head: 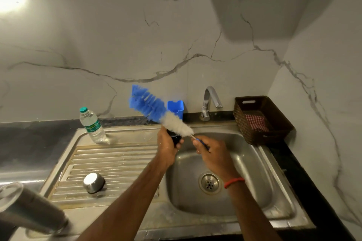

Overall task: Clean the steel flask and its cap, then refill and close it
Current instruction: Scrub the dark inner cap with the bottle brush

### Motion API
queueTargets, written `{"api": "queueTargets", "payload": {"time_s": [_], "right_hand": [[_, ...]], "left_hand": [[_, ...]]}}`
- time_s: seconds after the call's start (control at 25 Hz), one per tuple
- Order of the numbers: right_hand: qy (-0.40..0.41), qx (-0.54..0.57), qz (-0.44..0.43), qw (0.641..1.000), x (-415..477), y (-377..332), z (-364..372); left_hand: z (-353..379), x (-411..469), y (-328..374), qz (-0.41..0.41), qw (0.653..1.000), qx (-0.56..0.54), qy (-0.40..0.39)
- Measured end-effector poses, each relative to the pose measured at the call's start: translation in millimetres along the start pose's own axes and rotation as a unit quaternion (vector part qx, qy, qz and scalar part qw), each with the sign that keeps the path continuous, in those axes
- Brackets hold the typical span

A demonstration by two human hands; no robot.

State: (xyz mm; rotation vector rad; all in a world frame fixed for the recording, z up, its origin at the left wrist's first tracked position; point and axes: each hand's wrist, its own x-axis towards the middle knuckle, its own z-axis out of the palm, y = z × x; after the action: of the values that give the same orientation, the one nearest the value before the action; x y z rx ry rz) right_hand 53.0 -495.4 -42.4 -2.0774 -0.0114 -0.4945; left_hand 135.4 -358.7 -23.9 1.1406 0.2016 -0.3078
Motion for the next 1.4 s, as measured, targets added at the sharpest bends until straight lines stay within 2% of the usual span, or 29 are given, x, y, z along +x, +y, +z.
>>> {"api": "queueTargets", "payload": {"time_s": [0.16, 0.24, 0.36, 0.48, 0.64, 0.84, 1.0, 1.08, 1.24, 1.4], "right_hand": [[-0.039, -0.029, -0.003, 0.999, -7.1, 24.2, -7.0], [-0.022, -0.037, 0.013, 0.999, -5.7, 25.2, -7.0], [0.02, -0.044, 0.017, 0.999, -0.3, 15.4, -1.4], [-0.037, 0.008, 0.015, 0.999, -9.2, 20.2, -5.4], [0.001, -0.02, 0.04, 0.999, -2.7, 24.7, -4.6], [0.021, 0.062, 0.068, 0.996, -7.8, 19.8, -14.7], [-0.048, 0.056, 0.08, 0.994, -5.0, 20.2, -8.1], [-0.047, 0.029, 0.092, 0.994, -12.1, 36.9, -6.4], [-0.03, 0.002, 0.105, 0.994, -20.5, 42.9, -8.2], [-0.035, -0.036, 0.071, 0.996, -6.2, 27.6, -4.8]], "left_hand": [[-8.0, 11.6, -1.5, 0.05, 0.994, 0.045, 0.083], [-5.2, 9.1, -3.4, 0.068, 0.991, 0.078, 0.081], [0.8, 5.2, -11.4, 0.051, 0.991, 0.097, 0.083], [-9.5, 11.2, -11.6, 0.075, 0.995, 0.053, 0.047], [-5.8, 4.8, -6.9, 0.009, 0.995, 0.08, 0.061], [-5.9, 4.2, 1.0, -0.051, 0.998, 0.029, -0.008], [-4.9, 3.8, 1.5, -0.056, 0.998, 0.018, -0.025], [-6.2, 2.3, 3.9, -0.062, 0.998, -0.004, -0.016], [-4.7, -8.6, 5.1, -0.022, 0.998, 0.061, -0.005], [2.7, -14.3, 1.0, 0.046, 0.989, 0.136, -0.02]]}}
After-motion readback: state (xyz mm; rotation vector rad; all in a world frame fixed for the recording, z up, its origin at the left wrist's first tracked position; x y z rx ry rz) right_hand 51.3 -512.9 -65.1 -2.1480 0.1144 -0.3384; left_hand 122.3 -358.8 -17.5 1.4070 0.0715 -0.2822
